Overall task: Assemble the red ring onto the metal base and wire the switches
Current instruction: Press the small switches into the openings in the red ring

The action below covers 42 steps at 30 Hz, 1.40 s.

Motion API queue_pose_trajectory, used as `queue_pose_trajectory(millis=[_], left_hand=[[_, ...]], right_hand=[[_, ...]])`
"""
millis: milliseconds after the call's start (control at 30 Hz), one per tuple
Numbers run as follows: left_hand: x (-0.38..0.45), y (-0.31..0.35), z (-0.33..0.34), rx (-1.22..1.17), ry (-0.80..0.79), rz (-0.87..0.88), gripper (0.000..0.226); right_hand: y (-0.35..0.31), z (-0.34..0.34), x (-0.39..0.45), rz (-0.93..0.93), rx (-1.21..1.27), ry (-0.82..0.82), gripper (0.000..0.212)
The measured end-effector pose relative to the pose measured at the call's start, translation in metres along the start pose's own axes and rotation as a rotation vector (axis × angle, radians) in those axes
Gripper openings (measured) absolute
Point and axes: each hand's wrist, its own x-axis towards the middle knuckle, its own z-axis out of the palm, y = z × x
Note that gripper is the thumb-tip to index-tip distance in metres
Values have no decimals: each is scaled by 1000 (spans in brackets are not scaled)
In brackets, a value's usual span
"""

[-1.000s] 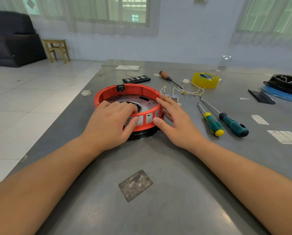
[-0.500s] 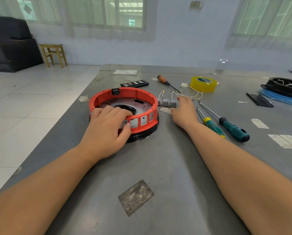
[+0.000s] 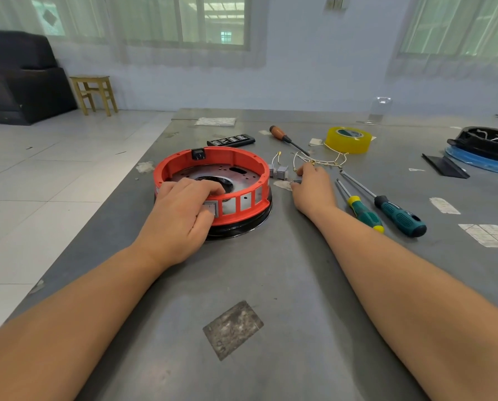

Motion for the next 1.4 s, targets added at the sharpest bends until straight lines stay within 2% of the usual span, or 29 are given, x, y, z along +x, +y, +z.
queue_pose_trajectory(millis=[100,200,333,467,667,800,967,1167,1267,1400], left_hand=[[0,0,1,26,9,14,42],[-1,3,2,20,27,18,39],[-1,6,3,-14,61,-4,36],[-2,13,2,-71,99,-3,40],[-2,22,1,-36,127,95,37],[-1,21,6,0,129,154,40],[0,19,8,42,134,254,49],[1,20,9,78,213,295,43],[1,18,7,92,243,298,41],[1,15,7,124,241,305,43]], right_hand=[[1,-7,-16,-14,8,-20,28],[2,-20,-40,-80,117,15,28],[2,-39,-81,-284,316,55,30],[-9,-51,-112,-452,481,51,43],[-28,-55,-125,-770,391,82,36],[-34,-50,-127,-864,393,103,33],[-37,-49,-129,-886,383,99,40],[-36,-49,-129,-880,453,54,44],[-34,-49,-130,-762,620,-18,39],[-33,-48,-129,-582,747,-120,17]])
